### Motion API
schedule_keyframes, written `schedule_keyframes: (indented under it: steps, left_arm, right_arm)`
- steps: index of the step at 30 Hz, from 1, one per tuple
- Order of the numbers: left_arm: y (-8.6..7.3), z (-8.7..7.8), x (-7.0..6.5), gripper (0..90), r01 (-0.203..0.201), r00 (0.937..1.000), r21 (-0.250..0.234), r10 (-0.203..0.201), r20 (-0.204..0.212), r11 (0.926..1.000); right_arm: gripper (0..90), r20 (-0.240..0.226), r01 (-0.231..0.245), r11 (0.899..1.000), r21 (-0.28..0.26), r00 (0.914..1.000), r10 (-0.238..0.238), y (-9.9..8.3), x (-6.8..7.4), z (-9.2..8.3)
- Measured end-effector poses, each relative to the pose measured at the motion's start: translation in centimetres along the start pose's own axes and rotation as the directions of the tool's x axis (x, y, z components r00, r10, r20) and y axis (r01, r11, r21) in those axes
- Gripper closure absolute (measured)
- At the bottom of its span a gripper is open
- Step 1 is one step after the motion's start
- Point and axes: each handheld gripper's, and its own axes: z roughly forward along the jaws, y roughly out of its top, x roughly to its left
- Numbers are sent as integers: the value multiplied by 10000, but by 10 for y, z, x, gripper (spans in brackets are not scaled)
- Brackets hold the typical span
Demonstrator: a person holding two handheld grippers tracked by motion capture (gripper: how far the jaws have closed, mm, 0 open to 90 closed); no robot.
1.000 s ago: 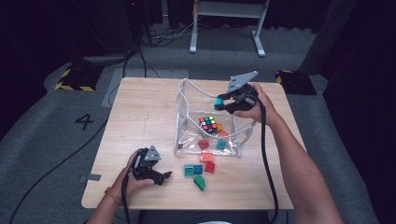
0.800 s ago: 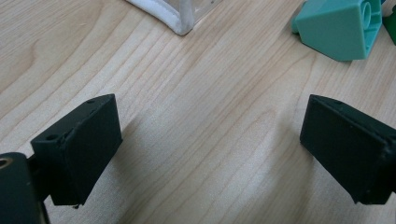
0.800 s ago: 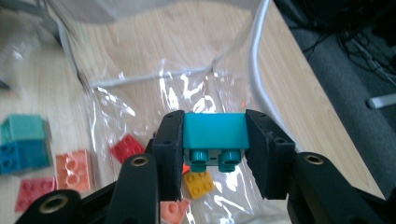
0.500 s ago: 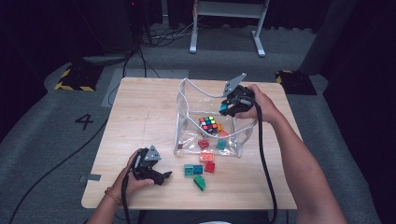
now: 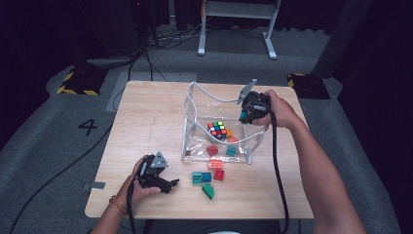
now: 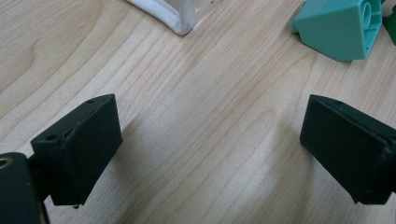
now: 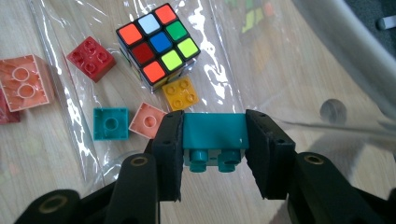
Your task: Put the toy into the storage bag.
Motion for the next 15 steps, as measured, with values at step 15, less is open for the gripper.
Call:
schedule_keyframes:
  steps: [15]
  left_arm:
    - [0,0,0,55,4,10000,-1,-4,0,10000]
  right_arm:
    - [506,138,-790,9828,-1671,9965,824,-23,-3,-19]
